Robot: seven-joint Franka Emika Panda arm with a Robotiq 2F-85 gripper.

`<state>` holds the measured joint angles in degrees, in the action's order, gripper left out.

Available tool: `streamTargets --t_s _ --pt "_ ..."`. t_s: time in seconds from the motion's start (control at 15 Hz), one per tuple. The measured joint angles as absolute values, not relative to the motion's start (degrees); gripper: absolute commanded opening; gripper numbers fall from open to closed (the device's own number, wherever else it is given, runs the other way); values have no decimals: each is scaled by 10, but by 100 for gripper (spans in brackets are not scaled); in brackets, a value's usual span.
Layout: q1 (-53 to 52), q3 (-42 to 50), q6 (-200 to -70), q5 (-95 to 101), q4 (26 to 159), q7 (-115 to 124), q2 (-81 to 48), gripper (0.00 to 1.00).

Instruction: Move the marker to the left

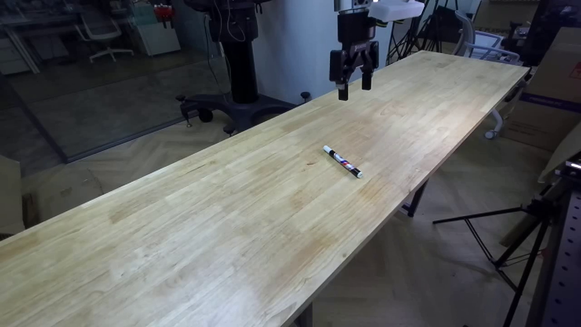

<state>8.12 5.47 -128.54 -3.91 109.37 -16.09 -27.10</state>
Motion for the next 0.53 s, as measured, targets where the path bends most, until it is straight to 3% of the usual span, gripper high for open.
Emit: streamTargets --t_s 0.53 --pt "21 36 -1442 2 1159 -69 -315 100"
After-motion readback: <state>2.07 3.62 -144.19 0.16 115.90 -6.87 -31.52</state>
